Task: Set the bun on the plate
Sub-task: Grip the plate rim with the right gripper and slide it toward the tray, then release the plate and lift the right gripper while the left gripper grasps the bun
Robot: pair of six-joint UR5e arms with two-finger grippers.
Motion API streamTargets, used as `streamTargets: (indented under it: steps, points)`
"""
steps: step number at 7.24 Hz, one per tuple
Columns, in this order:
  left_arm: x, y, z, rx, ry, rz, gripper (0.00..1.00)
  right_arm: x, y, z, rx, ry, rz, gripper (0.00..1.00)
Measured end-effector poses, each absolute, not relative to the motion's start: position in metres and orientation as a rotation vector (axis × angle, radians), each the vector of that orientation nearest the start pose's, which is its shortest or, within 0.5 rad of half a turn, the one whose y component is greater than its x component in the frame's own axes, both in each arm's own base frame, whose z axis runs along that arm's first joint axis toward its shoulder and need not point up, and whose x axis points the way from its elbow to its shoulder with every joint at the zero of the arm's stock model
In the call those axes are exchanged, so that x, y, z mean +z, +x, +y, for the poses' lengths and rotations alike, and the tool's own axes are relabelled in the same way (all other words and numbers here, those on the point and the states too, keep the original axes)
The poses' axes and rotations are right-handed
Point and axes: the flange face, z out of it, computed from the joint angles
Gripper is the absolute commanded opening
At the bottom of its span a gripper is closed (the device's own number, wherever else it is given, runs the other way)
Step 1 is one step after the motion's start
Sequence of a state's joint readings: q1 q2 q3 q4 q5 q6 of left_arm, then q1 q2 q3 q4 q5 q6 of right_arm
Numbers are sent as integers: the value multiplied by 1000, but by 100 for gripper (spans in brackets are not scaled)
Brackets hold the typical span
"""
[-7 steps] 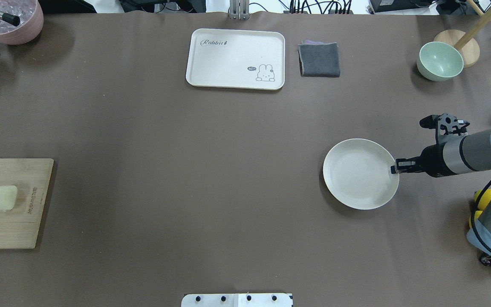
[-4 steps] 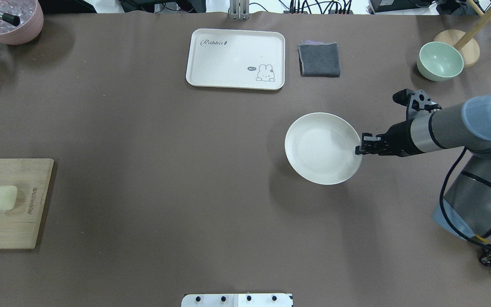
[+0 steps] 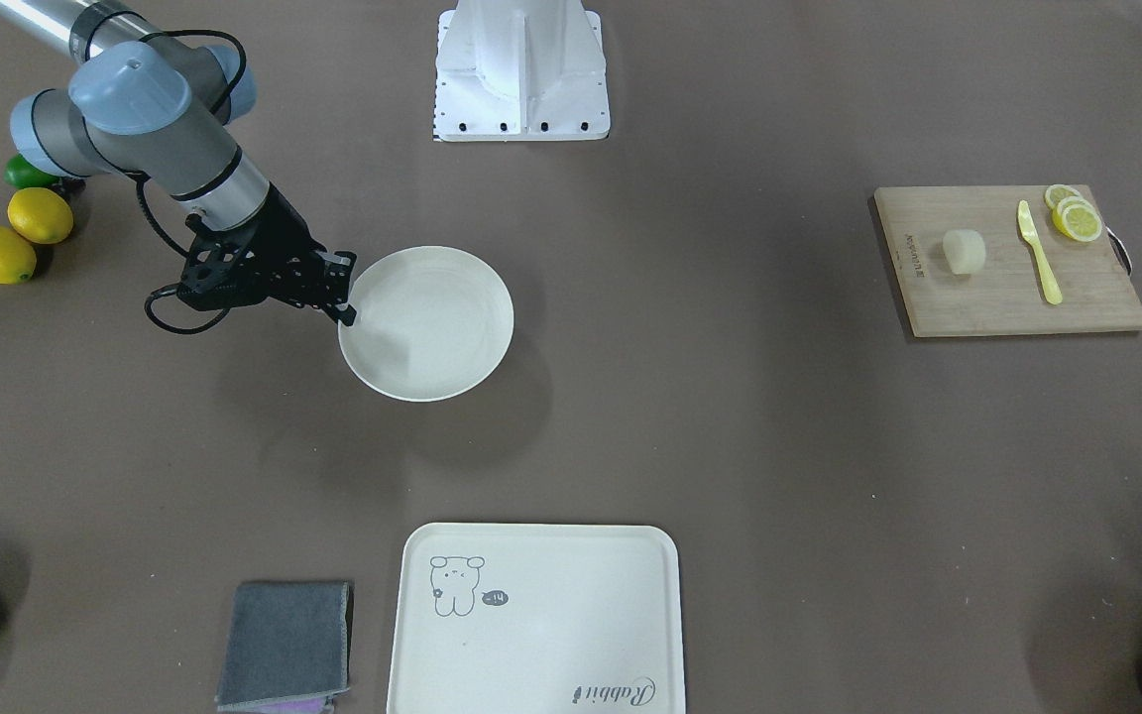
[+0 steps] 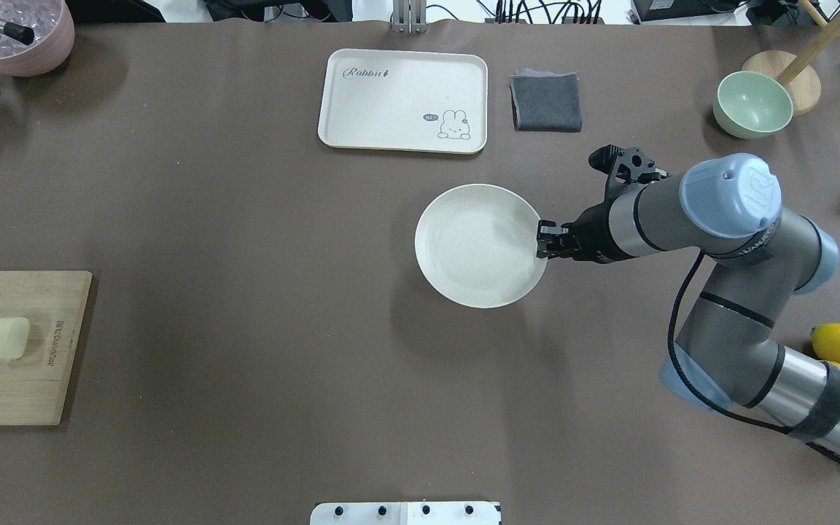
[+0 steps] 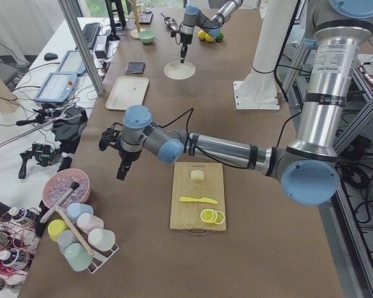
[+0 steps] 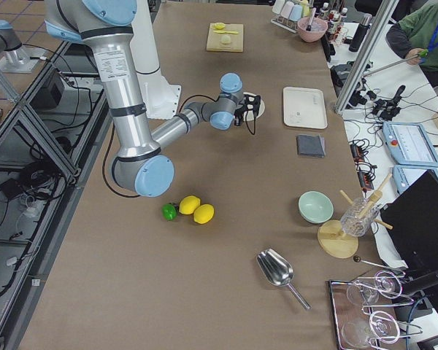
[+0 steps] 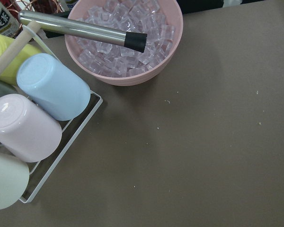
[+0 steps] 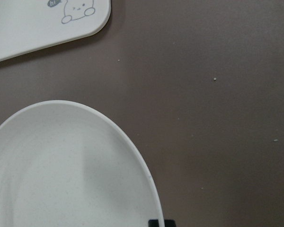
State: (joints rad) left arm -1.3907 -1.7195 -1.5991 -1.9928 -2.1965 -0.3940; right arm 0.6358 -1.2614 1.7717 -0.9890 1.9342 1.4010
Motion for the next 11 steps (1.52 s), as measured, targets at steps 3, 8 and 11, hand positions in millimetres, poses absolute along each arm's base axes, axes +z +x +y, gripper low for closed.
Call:
streamTargets:
  steps: [3,8,11]
  points:
    - [498,57,-567,-149,362,843,100,290,-486,-424,239,138,-1085,0]
    - [451,149,-515,-198,261,942,99,275,-524,-438,275,156,-1053,100]
    - [483,182,-439,-171,196,881,99,266,-502,-461,308,175,-1065,100]
